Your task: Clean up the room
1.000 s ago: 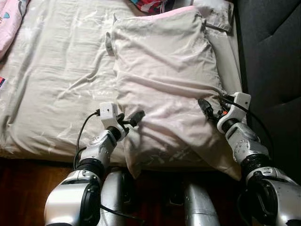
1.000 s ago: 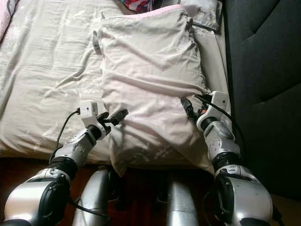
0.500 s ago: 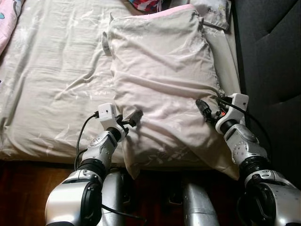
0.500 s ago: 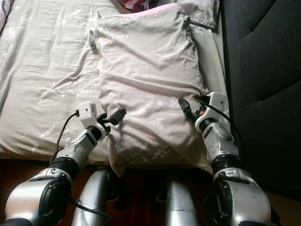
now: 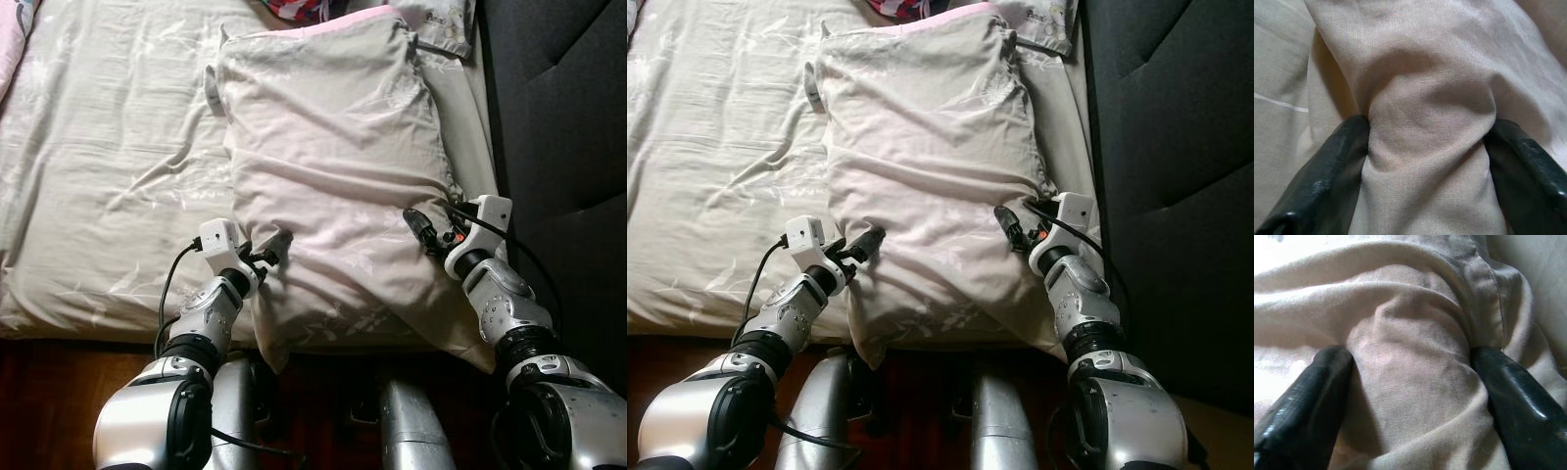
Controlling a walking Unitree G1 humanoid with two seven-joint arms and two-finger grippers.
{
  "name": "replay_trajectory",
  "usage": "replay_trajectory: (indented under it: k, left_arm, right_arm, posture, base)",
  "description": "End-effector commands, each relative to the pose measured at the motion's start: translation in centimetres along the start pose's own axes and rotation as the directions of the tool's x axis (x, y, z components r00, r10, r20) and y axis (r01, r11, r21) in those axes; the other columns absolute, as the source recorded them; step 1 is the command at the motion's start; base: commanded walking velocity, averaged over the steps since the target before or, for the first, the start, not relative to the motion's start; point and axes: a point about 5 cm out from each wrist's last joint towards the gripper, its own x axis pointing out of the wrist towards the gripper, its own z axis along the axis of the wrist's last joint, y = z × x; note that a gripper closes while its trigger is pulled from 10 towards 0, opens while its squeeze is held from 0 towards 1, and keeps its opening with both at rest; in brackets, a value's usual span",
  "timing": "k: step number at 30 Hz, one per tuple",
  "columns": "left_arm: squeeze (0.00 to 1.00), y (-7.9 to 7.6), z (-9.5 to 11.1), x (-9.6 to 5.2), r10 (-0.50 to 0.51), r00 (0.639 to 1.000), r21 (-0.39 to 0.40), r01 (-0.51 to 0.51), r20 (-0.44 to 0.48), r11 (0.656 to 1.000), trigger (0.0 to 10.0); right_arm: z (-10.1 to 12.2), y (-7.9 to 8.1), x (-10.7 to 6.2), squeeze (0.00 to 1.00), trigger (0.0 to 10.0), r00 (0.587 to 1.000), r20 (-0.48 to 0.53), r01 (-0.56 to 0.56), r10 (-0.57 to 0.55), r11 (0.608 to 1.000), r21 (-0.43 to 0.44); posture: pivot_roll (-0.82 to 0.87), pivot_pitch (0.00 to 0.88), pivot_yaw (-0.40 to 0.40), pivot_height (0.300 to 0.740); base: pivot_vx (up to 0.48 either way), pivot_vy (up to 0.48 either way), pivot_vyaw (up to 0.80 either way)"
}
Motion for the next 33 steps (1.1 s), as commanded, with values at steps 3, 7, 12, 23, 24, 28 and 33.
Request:
replay_trajectory:
  k: [3, 7, 12, 23, 24, 28, 33]
  left_arm:
    - [0.0, 0.9, -2.4, -1.0, 0.034, 0.998, -0.029, -0.036, -0.06, 0.999, 0.0]
    - [0.0, 0.9, -2.2, -1.0, 0.032, 0.998, -0.033, -0.034, -0.052, 0.999, 0.0]
    - [0.0, 0.9, -2.0, -1.0, 0.032, 0.999, -0.042, -0.034, -0.042, 0.999, 0.0]
    - [0.0, 0.4, -1.5, -0.7, -0.01, 1.0, -0.032, 0.009, -0.016, 0.999, 0.0]
    - [0.0, 0.4, -1.6, -0.7, -0.01, 1.0, -0.032, 0.01, -0.017, 0.999, 0.0]
    - [0.0, 0.4, -2.0, -0.9, -0.018, 0.999, -0.031, 0.017, -0.028, 0.999, 0.0]
    - [0.0, 0.4, -2.4, -1.0, -0.017, 0.999, -0.026, 0.015, -0.042, 1.0, 0.0]
  right_arm:
    - [-5.2, -0.7, -1.3, 0.0, 0.0, 0.979, -0.201, 0.03, -0.023, 0.999, 0.035]
    - [-5.2, -0.7, -1.4, 0.0, 0.0, 0.979, -0.204, 0.027, -0.02, 0.999, 0.032]
    - [-5.2, -0.6, -1.4, 0.0, 0.0, 0.979, -0.203, 0.021, -0.013, 0.999, 0.035]
    - [-5.3, -0.2, -1.2, 0.0, 0.0, 0.977, -0.214, -0.008, 0.012, 1.0, 0.018]
    - [-5.4, -0.1, -1.2, 0.0, 0.0, 0.976, -0.217, -0.01, 0.013, 1.0, 0.014]
    - [-5.6, 0.1, -1.2, 0.0, 0.0, 0.975, -0.223, -0.02, 0.02, 1.0, 0.005]
    - [-5.9, 0.3, -1.2, 0.0, 0.0, 0.972, -0.232, -0.029, 0.028, 1.0, 0.001]
  posture:
    - [0.04, 0.549, -0.08, 0.641]
    - [0.04, 0.548, -0.08, 0.641]
    - [0.04, 0.546, -0.078, 0.641]
    - [0.04, 0.534, -0.078, 0.641]
    - [0.04, 0.533, -0.078, 0.641]
    - [0.04, 0.53, -0.079, 0.641]
    - [0.04, 0.525, -0.078, 0.641]
  base:
    - [0.0, 0.0, 0.0]
    - [0.0, 0.0, 0.0]
    - [0.0, 0.0, 0.0]
    - [0.0, 0.0, 0.0]
    - [0.0, 0.0, 0.0]
    - [0.0, 0.0, 0.0]
    - [0.0, 0.0, 0.0]
